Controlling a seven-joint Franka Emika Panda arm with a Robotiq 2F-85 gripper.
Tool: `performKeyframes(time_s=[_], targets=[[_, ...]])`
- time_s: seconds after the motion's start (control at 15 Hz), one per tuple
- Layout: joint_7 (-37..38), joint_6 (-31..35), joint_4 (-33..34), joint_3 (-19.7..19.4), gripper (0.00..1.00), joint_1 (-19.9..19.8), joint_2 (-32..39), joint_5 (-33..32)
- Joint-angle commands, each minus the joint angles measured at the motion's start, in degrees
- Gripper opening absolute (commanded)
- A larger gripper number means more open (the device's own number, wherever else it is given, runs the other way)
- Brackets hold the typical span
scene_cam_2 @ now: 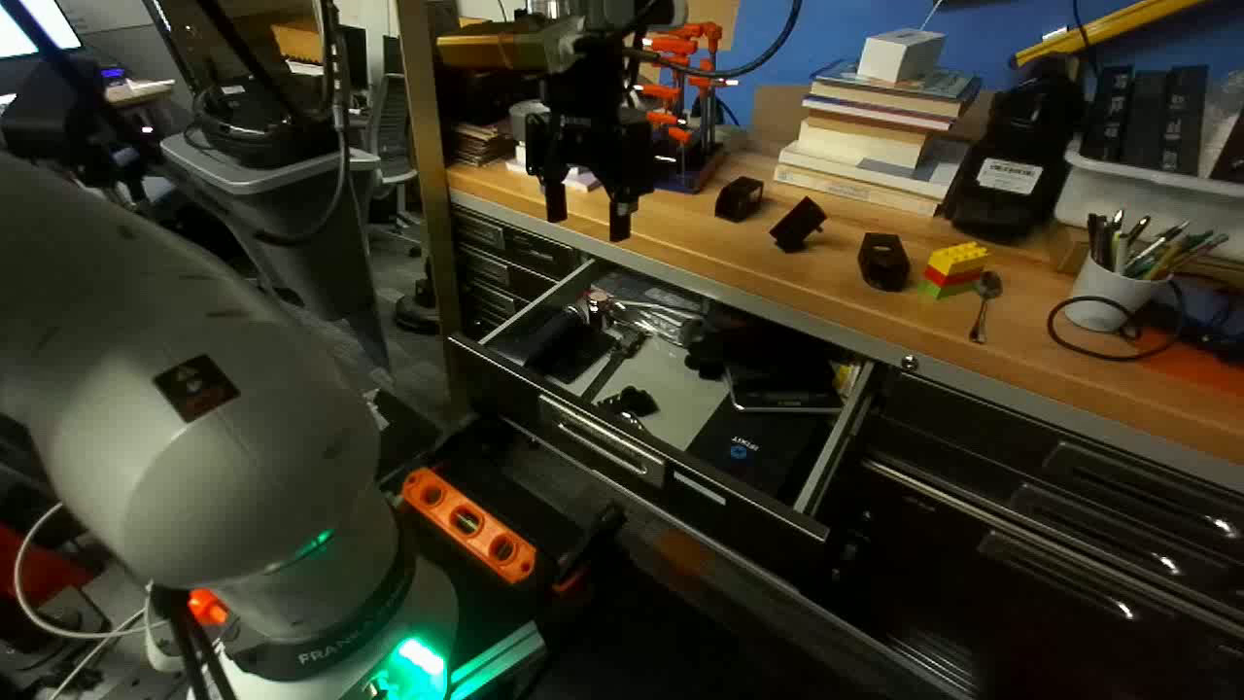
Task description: Put the black objects in the drawer and close it
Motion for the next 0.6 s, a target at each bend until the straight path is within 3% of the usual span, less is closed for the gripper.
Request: performKeyframes(time_s=[0.0,0.4,0.53], targets=[[0.25,-0.09,0.32,-0.55,1.00,0.61,0.04,-0.26],[0.25,-0.09,0.91,-0.54,1.00,0.61,0.02,-0.26],[2.35,3.55,1.53,-0.39,1.00,0.08,2.58,0.10]])
